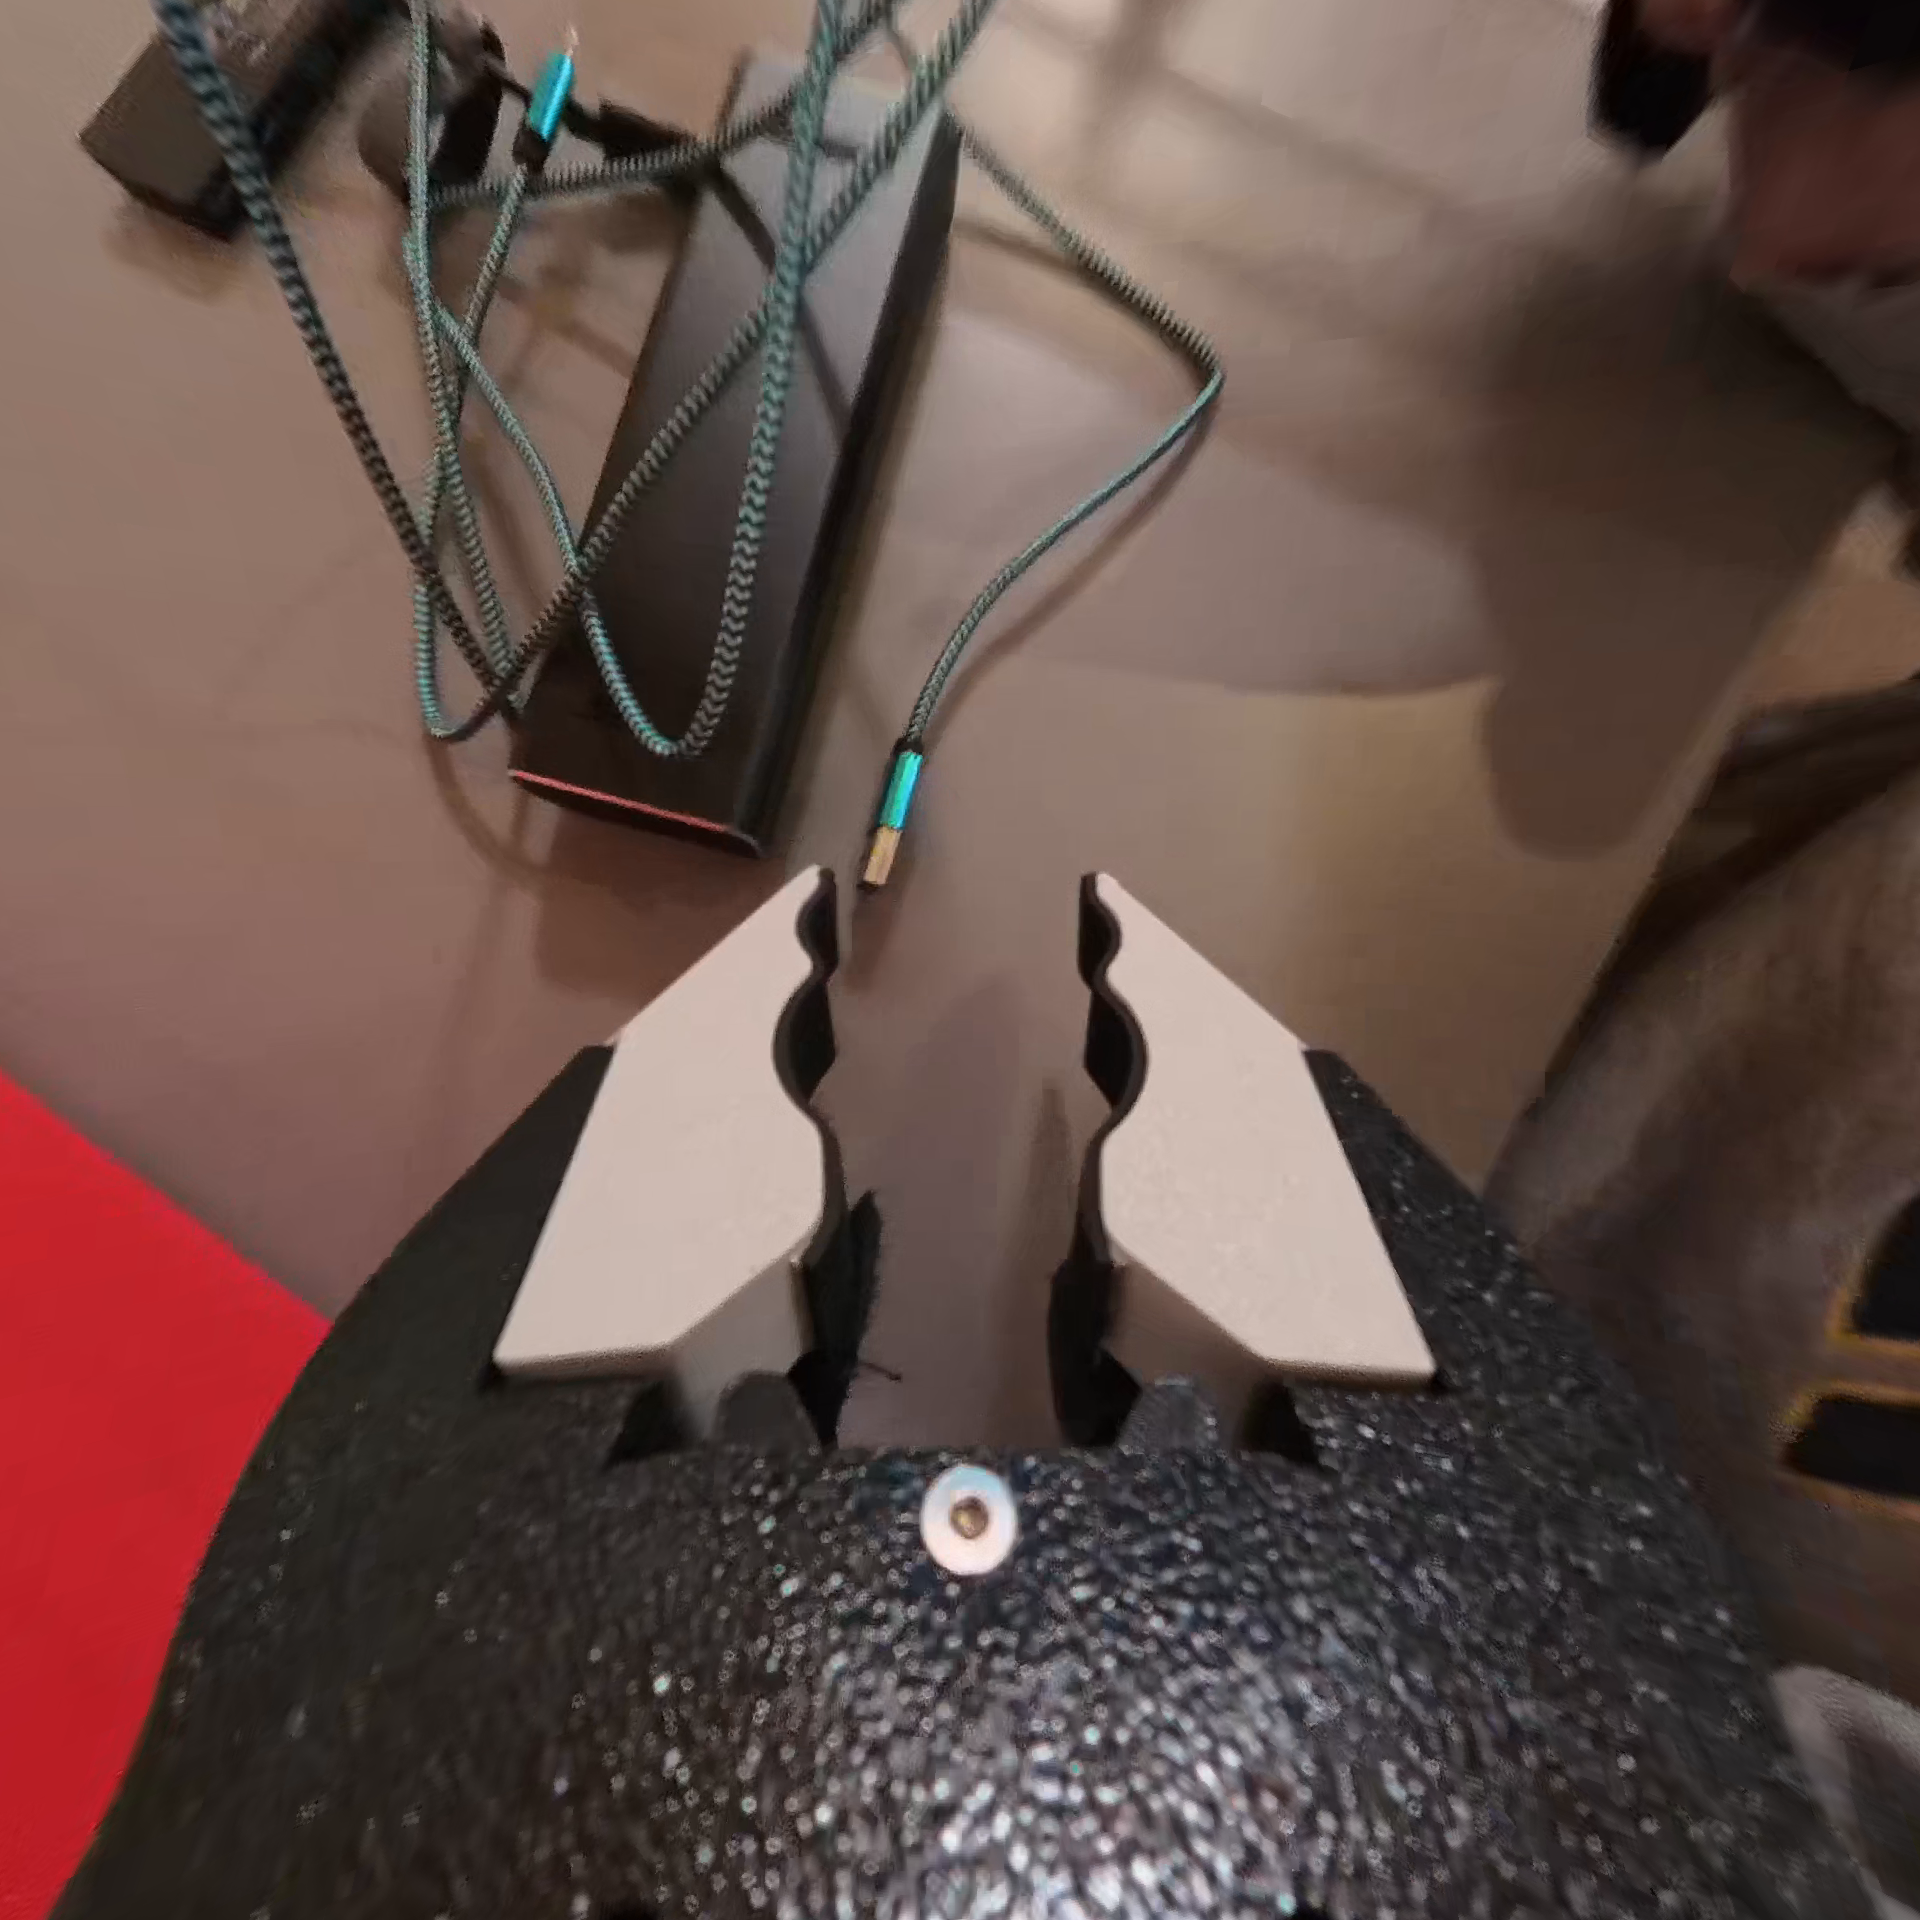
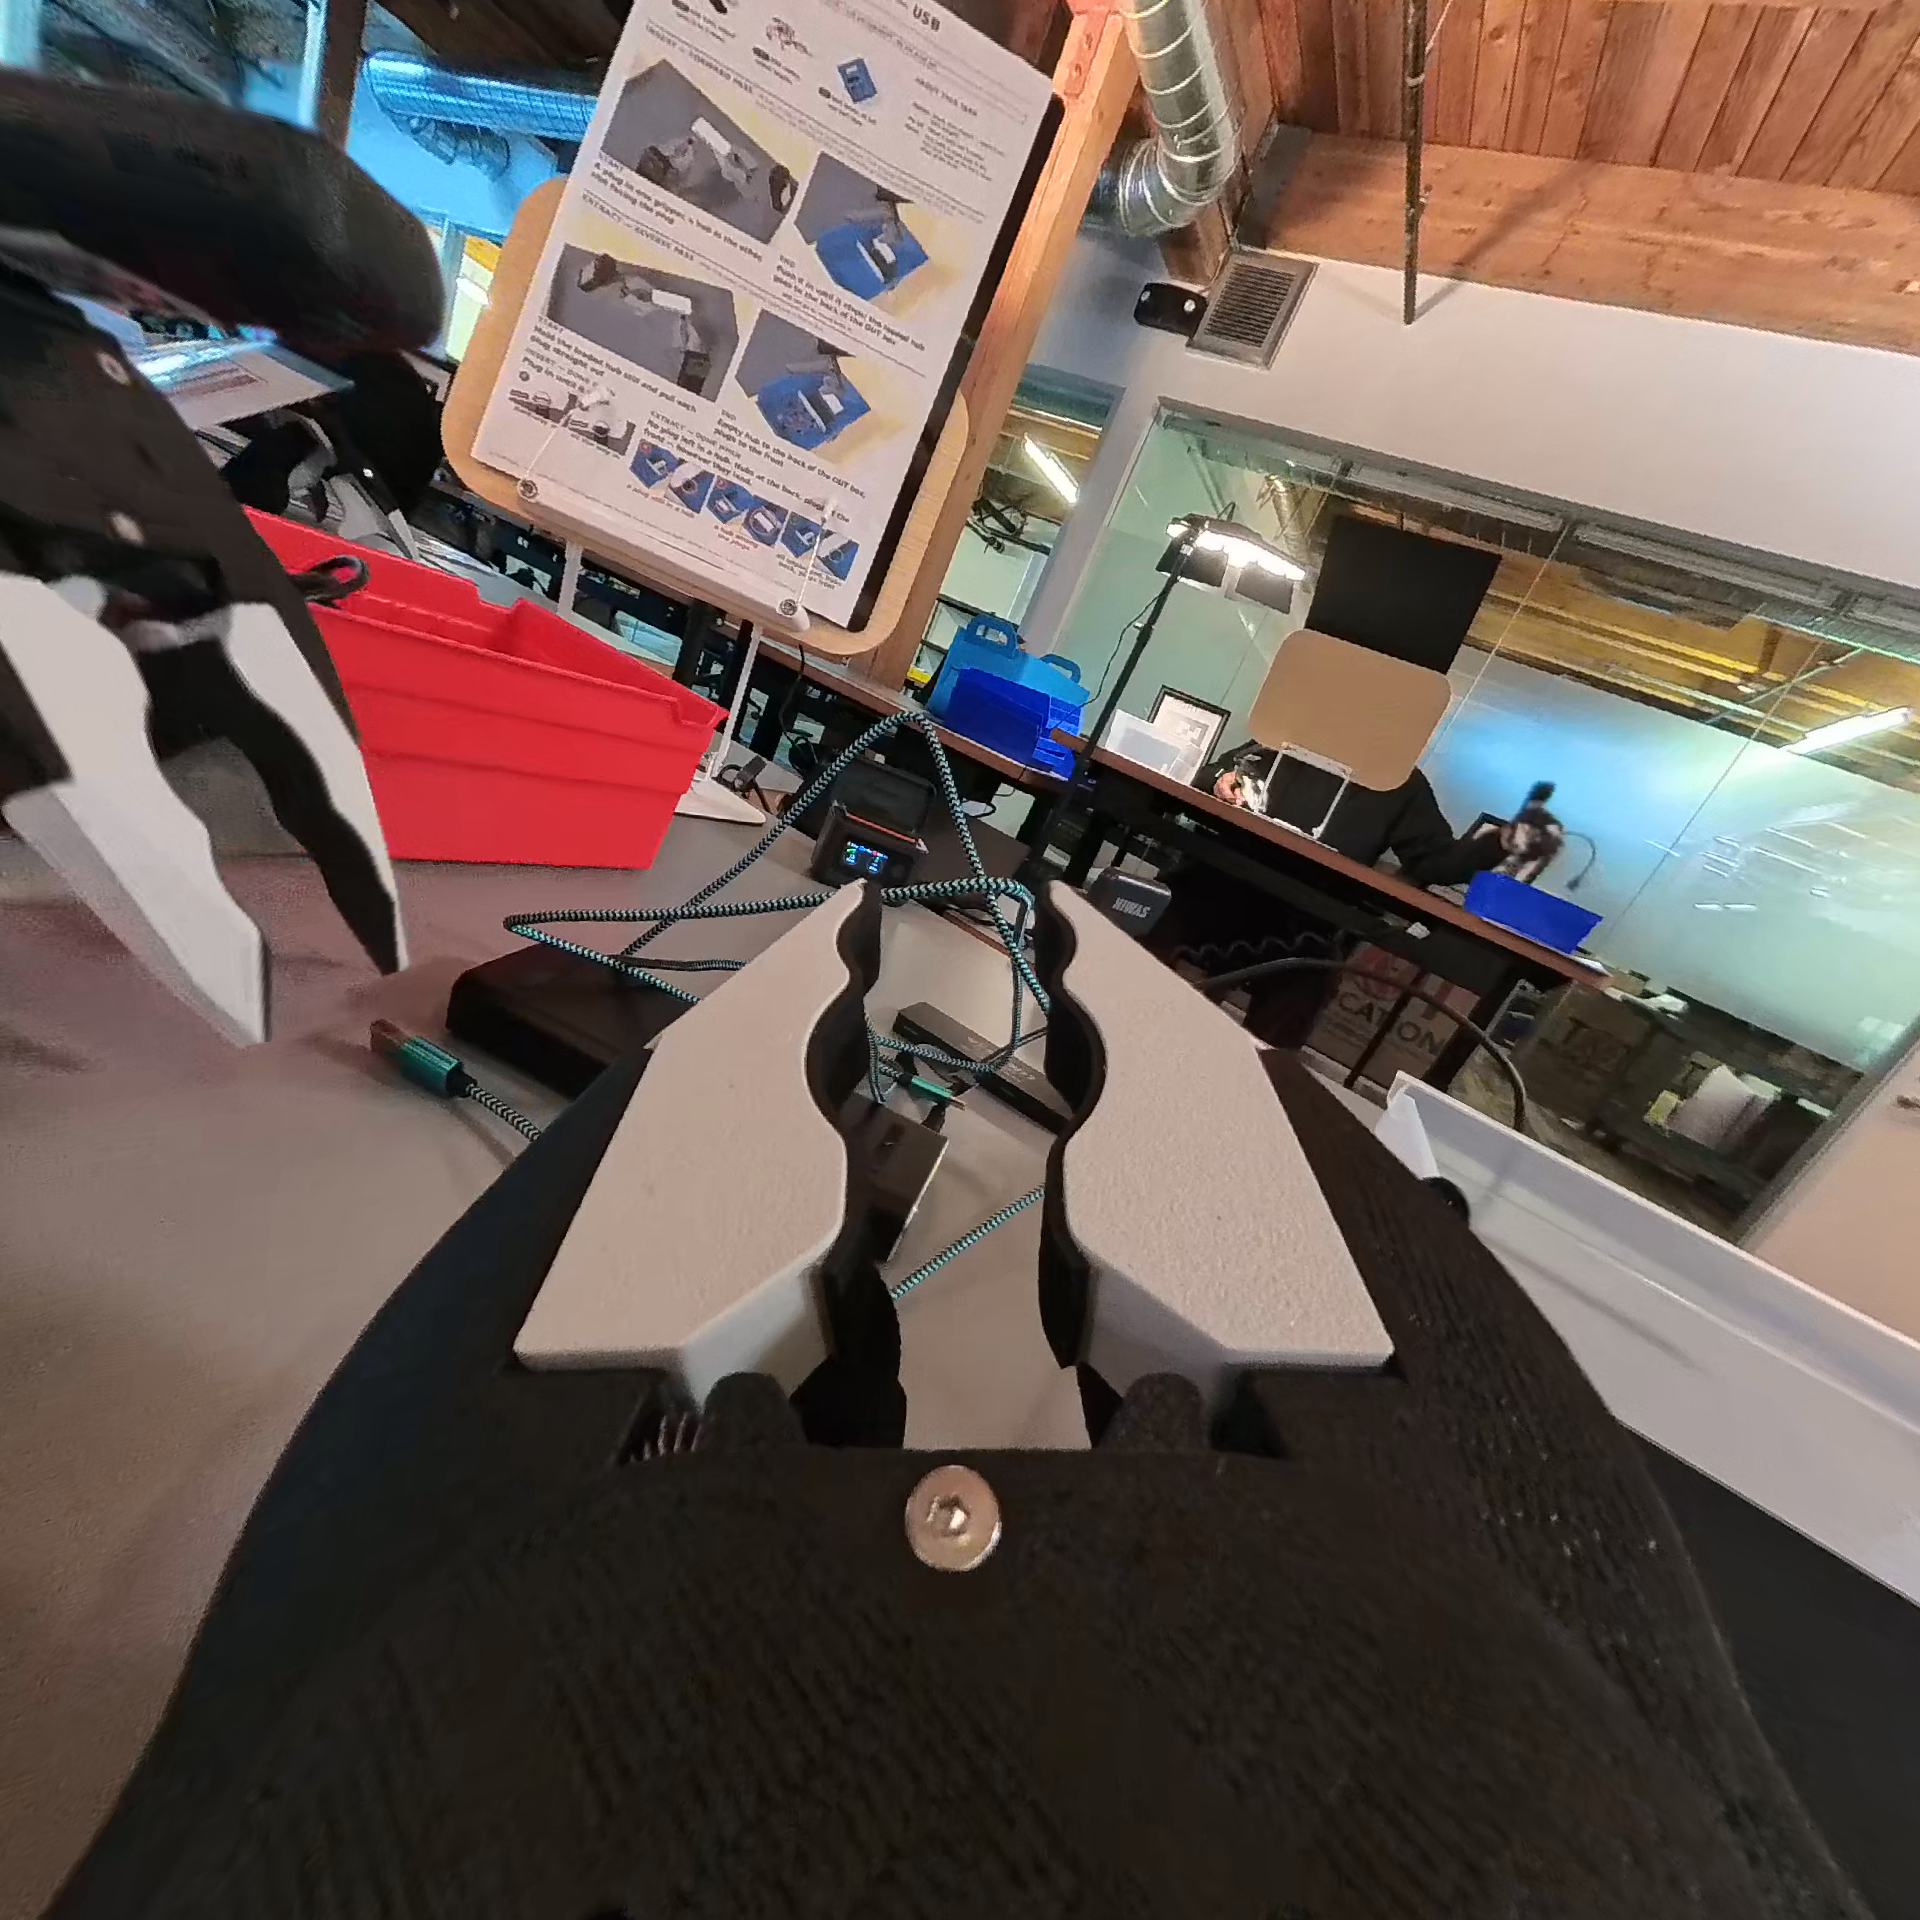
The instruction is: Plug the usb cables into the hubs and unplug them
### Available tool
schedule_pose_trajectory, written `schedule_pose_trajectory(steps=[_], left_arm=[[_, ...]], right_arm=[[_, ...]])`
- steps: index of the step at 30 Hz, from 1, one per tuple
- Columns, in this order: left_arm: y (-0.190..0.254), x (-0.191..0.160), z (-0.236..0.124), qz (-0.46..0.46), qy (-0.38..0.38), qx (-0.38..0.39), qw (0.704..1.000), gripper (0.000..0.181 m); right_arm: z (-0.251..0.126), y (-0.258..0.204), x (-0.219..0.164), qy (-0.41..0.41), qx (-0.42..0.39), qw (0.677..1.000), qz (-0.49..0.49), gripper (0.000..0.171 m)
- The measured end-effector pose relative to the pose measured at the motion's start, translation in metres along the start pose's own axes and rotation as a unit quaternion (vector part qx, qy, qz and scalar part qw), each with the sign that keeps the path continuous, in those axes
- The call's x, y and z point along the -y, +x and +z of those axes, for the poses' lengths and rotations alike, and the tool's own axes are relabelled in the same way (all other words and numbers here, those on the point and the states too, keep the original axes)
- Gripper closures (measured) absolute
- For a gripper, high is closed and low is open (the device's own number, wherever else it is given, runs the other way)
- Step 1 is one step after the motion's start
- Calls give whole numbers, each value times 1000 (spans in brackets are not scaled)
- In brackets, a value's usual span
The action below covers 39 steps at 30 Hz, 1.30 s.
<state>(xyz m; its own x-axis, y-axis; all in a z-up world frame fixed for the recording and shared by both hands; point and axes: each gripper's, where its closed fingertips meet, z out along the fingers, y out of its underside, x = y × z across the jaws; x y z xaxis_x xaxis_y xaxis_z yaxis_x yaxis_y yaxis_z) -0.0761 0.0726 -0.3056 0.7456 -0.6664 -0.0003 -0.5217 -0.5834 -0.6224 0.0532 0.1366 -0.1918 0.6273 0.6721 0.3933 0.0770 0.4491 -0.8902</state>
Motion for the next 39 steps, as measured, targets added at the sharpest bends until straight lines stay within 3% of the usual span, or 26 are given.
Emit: schedule_pose_trajectory(steps=[5, 13, 18, 21, 26, 31, 33, 39], left_arm=[[-17, -4, 16, 77, -45, 73, 993, 152], [-13, -3, 26, 119, -58, 57, 990, 177], [8, 26, 9, 319, 8, 128, 939, 177], [19, 39, -4, 373, 40, 164, 912, 177], [37, 45, -14, 403, 64, 152, 900, 177], [45, 46, -16, 415, 60, 144, 896, 177], [47, 45, -14, 417, 55, 141, 896, 177], [52, 48, -13, 415, 63, 120, 900, 177]], right_arm=[[0, -1, -1, -3, 3, 1000, 2, 143], [0, -23, 4, 11, 73, 997, 10, 139], [-5, -62, 10, 25, 164, 986, -36, 141], [-9, -91, 5, 12, 225, 972, -72, 141], [-9, -119, -19, -41, 265, 951, -153, 140], [-7, -126, -26, -41, 247, 940, -233, 154], [-6, -124, -26, -41, 241, 940, -238, 162], [-5, -125, -25, -40, 240, 940, -240, 165]])
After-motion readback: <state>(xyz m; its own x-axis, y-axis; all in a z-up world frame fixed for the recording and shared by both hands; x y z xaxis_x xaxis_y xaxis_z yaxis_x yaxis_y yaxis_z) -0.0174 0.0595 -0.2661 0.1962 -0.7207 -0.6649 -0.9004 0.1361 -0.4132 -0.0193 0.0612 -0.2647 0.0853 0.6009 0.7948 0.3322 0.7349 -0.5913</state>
